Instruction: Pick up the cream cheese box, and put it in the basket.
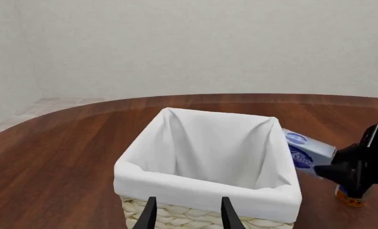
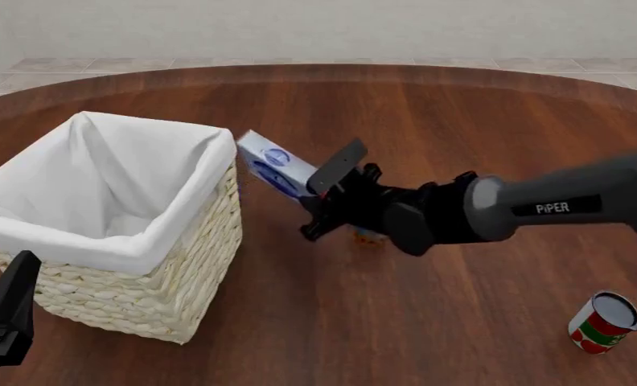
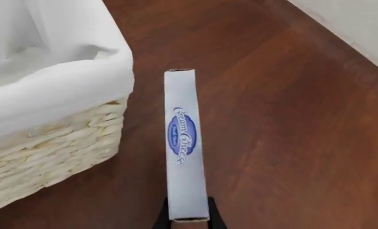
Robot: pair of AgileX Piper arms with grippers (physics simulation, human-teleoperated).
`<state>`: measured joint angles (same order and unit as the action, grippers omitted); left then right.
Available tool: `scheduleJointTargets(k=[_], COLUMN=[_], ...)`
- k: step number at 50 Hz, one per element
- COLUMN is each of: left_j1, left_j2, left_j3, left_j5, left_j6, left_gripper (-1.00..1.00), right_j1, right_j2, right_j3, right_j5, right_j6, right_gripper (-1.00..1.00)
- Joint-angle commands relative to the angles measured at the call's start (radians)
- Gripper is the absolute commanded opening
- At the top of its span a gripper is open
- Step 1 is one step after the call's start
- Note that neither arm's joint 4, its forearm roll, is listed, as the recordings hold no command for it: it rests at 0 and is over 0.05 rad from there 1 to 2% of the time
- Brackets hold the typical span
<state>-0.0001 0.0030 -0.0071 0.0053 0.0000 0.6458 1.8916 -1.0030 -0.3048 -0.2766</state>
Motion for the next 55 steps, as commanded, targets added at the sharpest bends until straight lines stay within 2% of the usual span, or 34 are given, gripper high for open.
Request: scheduleJointTargets(k=[1,8,10,11,21,25,31,33,34,35,41,46,49,51,52,55], left_j1=[0.0,0.0,0.0,0.0,0.0,0.0,0.0,0.0,0.0,0.0,0.0,0.0,0.0,0.0,0.0,0.0], left_j2=[0.0,0.0,0.0,0.0,0.0,0.0,0.0,0.0,0.0,0.0,0.0,0.0,0.0,0.0,0.0,0.0], left_j3=[0.0,0.0,0.0,0.0,0.0,0.0,0.0,0.0,0.0,0.0,0.0,0.0,0.0,0.0,0.0,0.0], left_j5=[0.0,0.0,0.0,0.0,0.0,0.0,0.0,0.0,0.0,0.0,0.0,0.0,0.0,0.0,0.0,0.0], left_j6=[0.0,0.0,0.0,0.0,0.0,0.0,0.0,0.0,0.0,0.0,0.0,0.0,0.0,0.0,0.0,0.0], left_gripper=[1.0,1.0,1.0,1.0,1.0,1.0,1.0,1.0,1.0,1.0,1.0,1.0,1.0,1.0,1.0,1.0], right_j1=[-0.018,0.003,0.003,0.01,0.035,0.065,0.094,0.114,0.133,0.14,0.181,0.247,0.252,0.273,0.288,0.314], right_j2=[-0.228,-0.363,-0.405,-0.428,-0.575,-0.636,-0.653,-0.657,-0.663,-0.661,-0.643,-0.629,-0.631,-0.622,-0.614,-0.569], right_j3=[0.12,0.144,0.135,0.134,0.076,0.021,-0.038,-0.06,-0.085,-0.099,-0.163,-0.243,-0.277,-0.321,-0.34,-0.374], right_j5=[0.025,0.107,0.149,0.162,0.312,0.388,0.447,0.464,0.482,0.49,0.523,0.572,0.588,0.611,0.622,0.648], right_j6=[-0.02,-0.013,-0.002,0.022,-0.039,-0.01,0.002,0.028,0.075,0.085,0.068,0.09,0.088,0.101,0.129,0.138], right_gripper=[-1.0,-1.0,-1.0,-1.0,-1.0,-1.0,-1.0,-1.0,-1.0,-1.0,-1.0,-1.0,-1.0,-1.0,-1.0,-1.0])
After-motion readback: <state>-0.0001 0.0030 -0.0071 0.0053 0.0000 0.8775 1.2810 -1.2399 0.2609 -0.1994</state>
